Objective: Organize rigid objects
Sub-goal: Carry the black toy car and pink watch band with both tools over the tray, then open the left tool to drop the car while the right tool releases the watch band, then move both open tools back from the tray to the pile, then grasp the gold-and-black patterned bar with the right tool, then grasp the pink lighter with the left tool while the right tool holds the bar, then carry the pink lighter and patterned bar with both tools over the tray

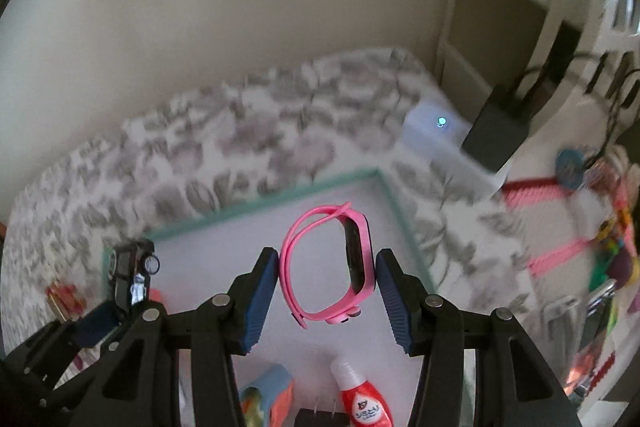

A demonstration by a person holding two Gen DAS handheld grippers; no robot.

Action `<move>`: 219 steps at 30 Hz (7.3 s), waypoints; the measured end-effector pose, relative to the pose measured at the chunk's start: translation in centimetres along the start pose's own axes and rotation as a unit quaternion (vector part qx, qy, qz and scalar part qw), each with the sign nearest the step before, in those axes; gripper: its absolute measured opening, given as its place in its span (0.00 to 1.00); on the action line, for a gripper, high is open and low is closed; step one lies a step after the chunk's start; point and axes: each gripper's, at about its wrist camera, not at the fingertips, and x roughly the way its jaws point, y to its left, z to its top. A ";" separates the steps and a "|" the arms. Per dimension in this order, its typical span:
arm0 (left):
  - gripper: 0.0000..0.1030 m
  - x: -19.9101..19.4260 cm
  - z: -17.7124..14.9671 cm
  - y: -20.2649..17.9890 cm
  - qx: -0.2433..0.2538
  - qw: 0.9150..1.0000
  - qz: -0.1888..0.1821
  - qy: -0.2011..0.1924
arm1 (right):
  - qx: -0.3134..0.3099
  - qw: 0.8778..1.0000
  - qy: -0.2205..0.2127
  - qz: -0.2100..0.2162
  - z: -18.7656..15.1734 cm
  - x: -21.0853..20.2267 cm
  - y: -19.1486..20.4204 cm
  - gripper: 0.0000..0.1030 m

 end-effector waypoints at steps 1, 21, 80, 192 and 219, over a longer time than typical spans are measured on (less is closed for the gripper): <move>0.35 0.2 -0.1 -0.2 0.003 1.000 0.001 0.001 | -0.004 1.000 0.005 -0.004 -0.2 0.5 0.1 0.52; 0.35 2.1 -0.6 -0.4 0.003 1.000 0.005 0.027 | -0.013 0.998 0.060 -0.020 -1.7 3.7 0.0 0.54; 0.89 -8.2 -4.5 31.6 -0.285 0.936 0.193 -0.075 | -0.170 0.973 -0.001 0.155 -4.3 -1.7 23.7 0.94; 0.19 -1.6 -8.6 24.8 -0.282 0.951 0.109 0.059 | -0.215 0.961 0.093 0.147 -8.8 2.9 24.2 0.21; 0.19 -8.0 -0.8 13.9 -0.186 0.980 0.035 -0.064 | -0.097 0.992 -0.015 0.077 -0.1 -4.6 9.7 0.21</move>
